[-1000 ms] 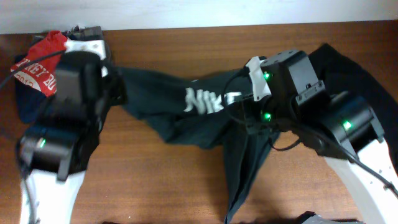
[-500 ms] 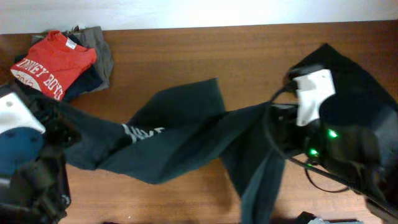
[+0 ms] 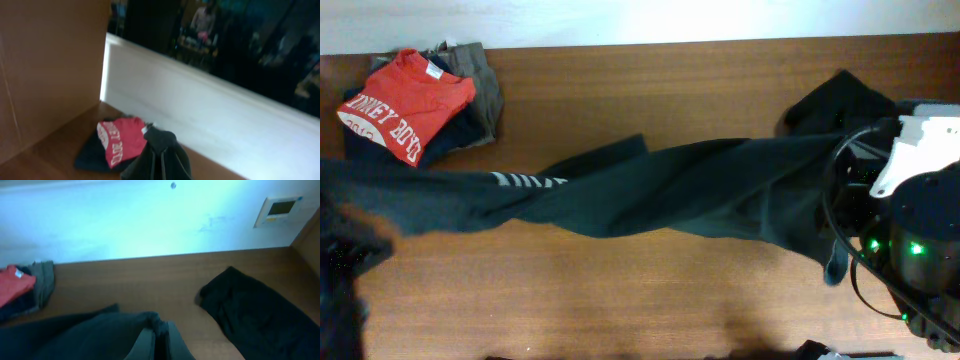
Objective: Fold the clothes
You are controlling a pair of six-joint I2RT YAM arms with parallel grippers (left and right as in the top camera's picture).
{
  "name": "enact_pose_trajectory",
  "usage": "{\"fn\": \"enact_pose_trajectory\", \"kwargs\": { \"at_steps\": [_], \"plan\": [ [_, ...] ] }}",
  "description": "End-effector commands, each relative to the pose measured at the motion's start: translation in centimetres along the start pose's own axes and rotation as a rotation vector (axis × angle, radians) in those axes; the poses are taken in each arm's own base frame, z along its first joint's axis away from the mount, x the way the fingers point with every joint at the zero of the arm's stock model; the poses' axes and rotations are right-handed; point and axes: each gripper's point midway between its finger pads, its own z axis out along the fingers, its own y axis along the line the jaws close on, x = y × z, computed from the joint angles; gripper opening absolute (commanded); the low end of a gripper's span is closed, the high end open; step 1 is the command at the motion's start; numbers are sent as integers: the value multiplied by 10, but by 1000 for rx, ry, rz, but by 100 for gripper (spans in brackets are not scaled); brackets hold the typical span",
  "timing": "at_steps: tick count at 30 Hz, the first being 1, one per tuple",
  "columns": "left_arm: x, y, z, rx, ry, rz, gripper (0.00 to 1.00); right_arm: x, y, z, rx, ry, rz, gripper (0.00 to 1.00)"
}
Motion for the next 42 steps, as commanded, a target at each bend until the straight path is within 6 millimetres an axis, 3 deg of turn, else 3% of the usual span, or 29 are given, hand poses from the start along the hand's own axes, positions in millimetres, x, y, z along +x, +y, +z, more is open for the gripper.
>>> {"fn": "enact_pose_trajectory", "kwargs": {
  "at_steps": [1,4,9,14,19,24,29,31,33,35,36,38,39,40,41,42],
  "plan": [
    [-18,9,-14,-12,-45,-15,1,-19,-13,-14,28,-80,54,4],
    [-24,13,-22,-9,-57,-24,1,-30,-18,-25,23,-118,82,4],
    [-53,13,-35,17,-128,-79,1,-54,-39,-47,63,-216,148,4],
    [-57,1,-22,15,-120,-73,1,-61,-45,-55,64,-245,173,4],
    [-24,-34,40,-35,12,31,1,-59,-31,-37,85,-211,139,4],
    [21,-70,114,-104,129,133,1,-61,-24,-3,235,-200,144,4],
    [70,-106,190,-141,195,190,1,-63,-9,58,349,-162,142,4],
    [102,-122,242,-166,212,201,1,-60,-4,115,343,-97,175,4],
    [122,-128,268,-170,226,204,1,-57,-3,151,290,-40,183,4],
    [149,-135,296,-163,258,213,1,-51,-1,201,192,40,146,5],
    [166,-137,310,-157,280,218,1,-43,-2,228,153,88,130,16],
    [194,-140,331,-151,317,230,9,-30,-6,259,117,145,117,40],
    [213,-141,343,-157,337,243,40,-19,-8,280,95,187,102,69],
    [227,-142,352,-162,351,253,62,-9,-10,295,82,222,92,89],
    [246,-141,361,-171,375,269,87,1,-11,308,69,256,80,99],
    [264,-139,368,-180,399,286,99,19,-15,327,60,313,66,99]
  ]
}}
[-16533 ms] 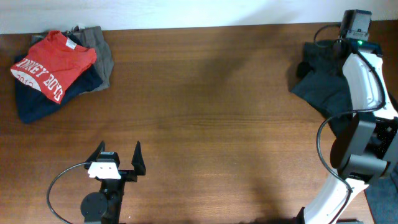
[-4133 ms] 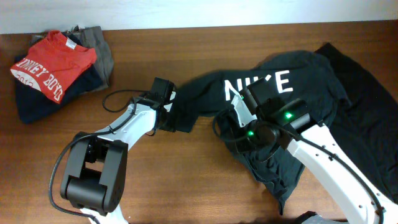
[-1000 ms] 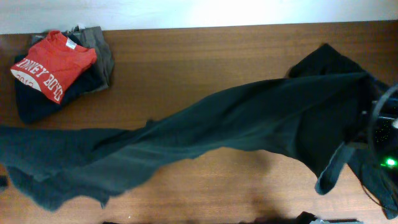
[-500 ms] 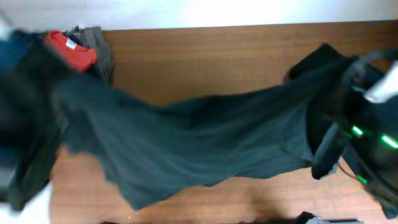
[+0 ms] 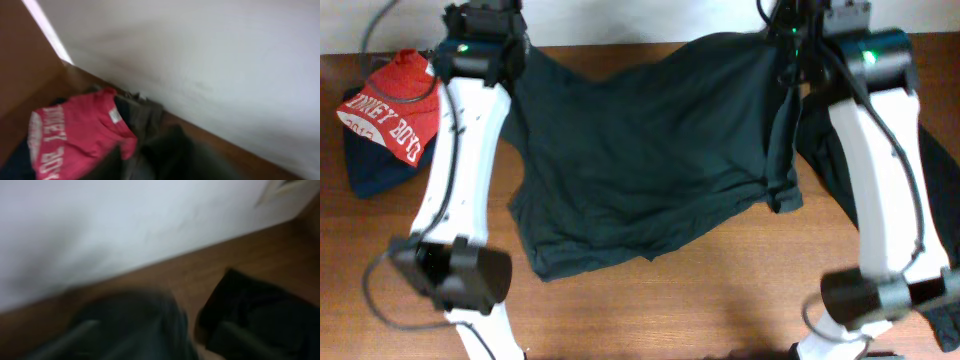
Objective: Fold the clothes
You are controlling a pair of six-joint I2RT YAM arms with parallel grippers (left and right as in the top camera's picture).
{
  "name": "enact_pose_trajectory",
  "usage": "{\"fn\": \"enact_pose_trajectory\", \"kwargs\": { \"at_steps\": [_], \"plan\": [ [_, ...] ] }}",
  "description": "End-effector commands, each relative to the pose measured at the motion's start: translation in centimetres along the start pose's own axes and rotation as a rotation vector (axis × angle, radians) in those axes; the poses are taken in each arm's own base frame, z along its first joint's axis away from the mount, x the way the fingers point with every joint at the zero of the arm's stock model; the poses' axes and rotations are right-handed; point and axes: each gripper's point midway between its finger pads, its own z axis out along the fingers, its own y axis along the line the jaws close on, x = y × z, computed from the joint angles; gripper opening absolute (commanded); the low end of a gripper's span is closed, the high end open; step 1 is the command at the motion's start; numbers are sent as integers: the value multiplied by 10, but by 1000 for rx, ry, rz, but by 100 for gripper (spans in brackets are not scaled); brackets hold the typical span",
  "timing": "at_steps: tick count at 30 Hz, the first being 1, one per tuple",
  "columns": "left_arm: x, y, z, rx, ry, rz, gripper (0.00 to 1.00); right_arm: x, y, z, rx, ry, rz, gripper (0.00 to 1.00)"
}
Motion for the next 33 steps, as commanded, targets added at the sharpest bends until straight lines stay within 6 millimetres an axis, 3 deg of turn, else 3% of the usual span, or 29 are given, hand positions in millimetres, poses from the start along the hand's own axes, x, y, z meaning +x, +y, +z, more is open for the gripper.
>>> {"fn": "enact_pose_trajectory", "kwargs": {
  "at_steps": [1,3,6,13,16,18,19,21,23,25,28,33],
  "plan": [
    [41,-14,38,-11,79,56,99,37,19,47,-132,163,-92,99],
    [62,-14,48,-29,131,95,99,52,16,60,-112,218,-102,99],
    [74,-10,43,-43,179,132,99,57,12,56,-101,241,-106,99],
    [65,12,-11,-1,269,171,99,52,-5,10,-78,244,-108,99],
    [83,14,-44,98,402,196,99,65,-51,7,57,325,-138,98],
    [100,15,-55,134,490,216,99,72,-92,18,130,389,-107,48],
    [106,16,-58,142,521,224,99,75,-108,23,155,409,-85,29],
    [116,17,-63,154,569,236,99,83,-132,35,125,463,-65,12],
    [119,19,-65,149,587,244,99,92,-137,48,-19,514,-75,4],
    [121,21,-67,146,595,247,99,100,-143,63,-146,550,-35,4],
    [124,23,-68,141,609,254,99,120,-153,94,-221,612,-24,4],
    [128,19,-72,169,635,250,99,171,-153,150,-263,741,4,4]
  ]
}}
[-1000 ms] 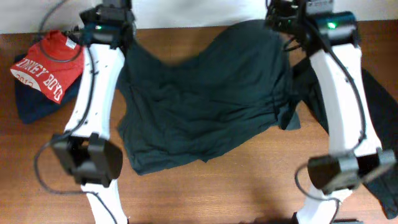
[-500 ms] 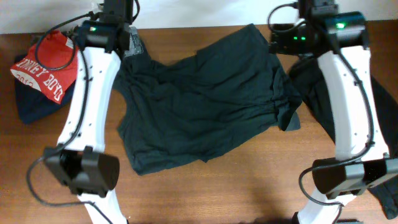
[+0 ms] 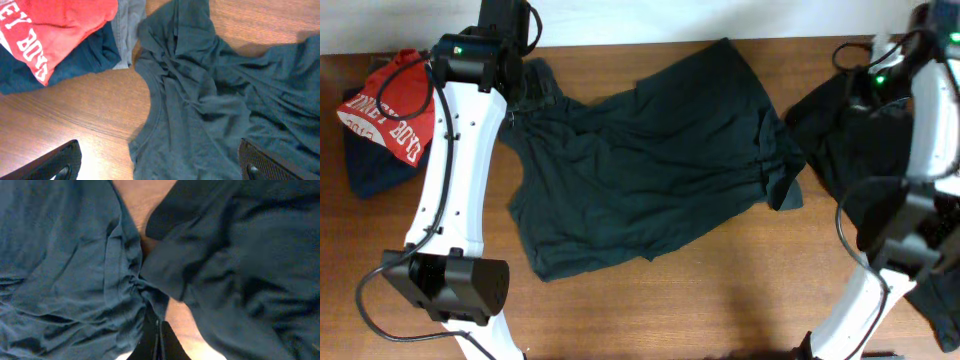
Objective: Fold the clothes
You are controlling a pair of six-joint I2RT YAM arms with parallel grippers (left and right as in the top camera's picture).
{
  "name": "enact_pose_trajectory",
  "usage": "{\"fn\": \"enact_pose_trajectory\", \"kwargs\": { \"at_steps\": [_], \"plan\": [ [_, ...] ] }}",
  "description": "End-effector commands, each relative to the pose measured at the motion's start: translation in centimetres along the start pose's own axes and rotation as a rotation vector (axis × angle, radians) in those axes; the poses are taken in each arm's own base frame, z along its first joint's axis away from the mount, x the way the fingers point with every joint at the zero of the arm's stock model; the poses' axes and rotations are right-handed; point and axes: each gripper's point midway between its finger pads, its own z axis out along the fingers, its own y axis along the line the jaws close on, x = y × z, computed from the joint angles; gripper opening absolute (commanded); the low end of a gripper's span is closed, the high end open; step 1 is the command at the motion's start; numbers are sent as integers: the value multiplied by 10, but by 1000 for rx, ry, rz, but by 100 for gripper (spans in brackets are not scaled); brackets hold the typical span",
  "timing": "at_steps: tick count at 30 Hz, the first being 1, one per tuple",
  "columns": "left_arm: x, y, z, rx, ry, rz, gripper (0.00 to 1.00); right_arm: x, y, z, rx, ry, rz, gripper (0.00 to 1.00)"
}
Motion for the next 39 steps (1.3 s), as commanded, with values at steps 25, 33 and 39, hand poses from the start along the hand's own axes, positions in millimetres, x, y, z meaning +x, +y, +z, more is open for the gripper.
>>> {"fn": "enact_pose_trajectory", "kwargs": {
  "at_steps": [25,33,39],
  "plan": [
    [2,-6,0,30,11,7,99,24,-93,140,206,209,8,4],
    [2,-6,0,30,11,7,99,38,-184,114,241,170,194,4],
    [1,-7,0,31,8,6,99,47,-226,99,224,126,297,4]
  ]
}}
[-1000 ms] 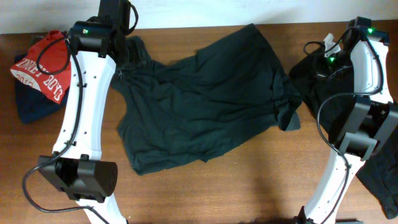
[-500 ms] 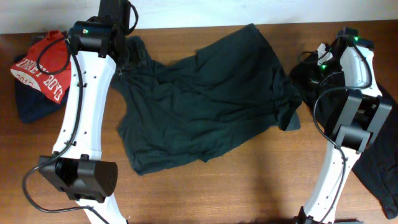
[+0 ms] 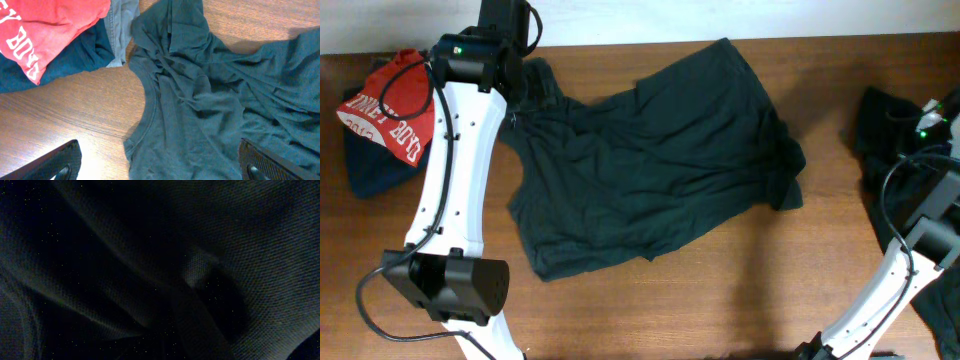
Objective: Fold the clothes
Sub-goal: 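Release the shirt and withdraw both grippers to the sides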
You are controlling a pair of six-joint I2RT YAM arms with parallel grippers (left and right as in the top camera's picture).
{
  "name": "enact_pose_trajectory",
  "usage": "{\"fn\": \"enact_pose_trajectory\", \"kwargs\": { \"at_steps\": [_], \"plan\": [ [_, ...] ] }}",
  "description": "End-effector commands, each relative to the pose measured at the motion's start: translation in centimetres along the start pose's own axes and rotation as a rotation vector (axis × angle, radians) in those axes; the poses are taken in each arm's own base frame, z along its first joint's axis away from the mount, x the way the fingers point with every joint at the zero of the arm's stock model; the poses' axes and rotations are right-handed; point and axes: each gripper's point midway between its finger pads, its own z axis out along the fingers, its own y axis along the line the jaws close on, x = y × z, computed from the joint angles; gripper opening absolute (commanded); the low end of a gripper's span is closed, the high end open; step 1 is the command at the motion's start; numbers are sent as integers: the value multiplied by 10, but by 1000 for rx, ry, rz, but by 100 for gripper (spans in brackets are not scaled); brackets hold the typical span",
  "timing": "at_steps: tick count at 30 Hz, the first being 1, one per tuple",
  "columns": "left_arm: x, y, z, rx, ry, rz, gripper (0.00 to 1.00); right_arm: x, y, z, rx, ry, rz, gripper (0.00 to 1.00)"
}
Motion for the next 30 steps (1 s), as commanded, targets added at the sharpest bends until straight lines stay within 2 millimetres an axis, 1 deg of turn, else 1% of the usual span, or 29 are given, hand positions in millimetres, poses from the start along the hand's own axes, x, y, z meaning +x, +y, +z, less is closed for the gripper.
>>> {"fn": "enact_pose_trajectory", "kwargs": {
  "at_steps": [1,2,3,4,5,6,8,9,10,11,12,13,14,16,17,19,20,21,22,23,24,25,26,28,30],
  "plan": [
    [0,-2,0,7,2,7,99,2,-31,8,95,8,72,4],
    [1,-2,0,7,3,7,99,2,-37,7,116,8,87,4],
    [1,-2,0,7,5,8,99,1,-38,5,112,2,96,4],
    [1,-2,0,6,5,8,99,-1,-36,2,96,-5,107,4],
    [1,-2,0,7,4,8,99,-6,-30,-4,59,-24,105,5],
    [0,-3,0,8,1,7,99,-11,-22,-11,26,-42,100,10],
    [-2,-3,0,11,-8,5,99,-19,-9,-28,-20,-75,89,27],
    [-4,-4,0,14,-16,3,99,-25,1,-43,-53,-98,78,47],
    [-6,-5,0,17,-24,1,99,-30,10,-59,-86,-122,69,59],
    [-7,-5,-1,19,-28,0,99,-33,20,-75,-120,-142,60,65],
    [-7,-5,-2,21,-31,-1,99,-35,27,-88,-148,-156,53,68],
    [-7,-5,-3,25,-31,-2,99,-37,35,-105,-180,-177,45,75],
    [-8,-5,-9,31,-38,-4,99,-36,56,-141,-262,-215,24,94],
    [-10,-2,-21,40,-63,-10,99,-31,78,-174,-344,-246,-2,96],
    [-13,0,-34,50,-93,-17,99,-24,93,-198,-376,-266,-26,98],
    [-16,4,-55,67,-142,-29,99,-15,106,-223,-376,-291,-55,98],
    [-17,8,-68,74,-169,-36,99,-8,116,-239,-377,-312,-78,98],
    [-17,10,-75,79,-183,-40,99,-4,122,-250,-379,-325,-92,98],
    [-15,15,-94,91,-215,-48,99,5,135,-272,-384,-361,-121,99],
    [-12,19,-106,98,-232,-52,99,9,143,-286,-385,-385,-130,99],
    [-9,22,-114,101,-240,-54,99,16,153,-301,-389,-411,-143,99],
    [-3,28,-126,104,-249,-56,99,23,162,-314,-394,-434,-162,99],
    [0,30,-133,106,-252,-57,99,28,168,-324,-399,-452,-175,99],
    [14,39,-149,109,-250,-56,99,49,191,-356,-413,-508,-222,99],
    [29,44,-159,121,-229,-57,99,69,207,-381,-393,-561,-276,99]
  ]
}}
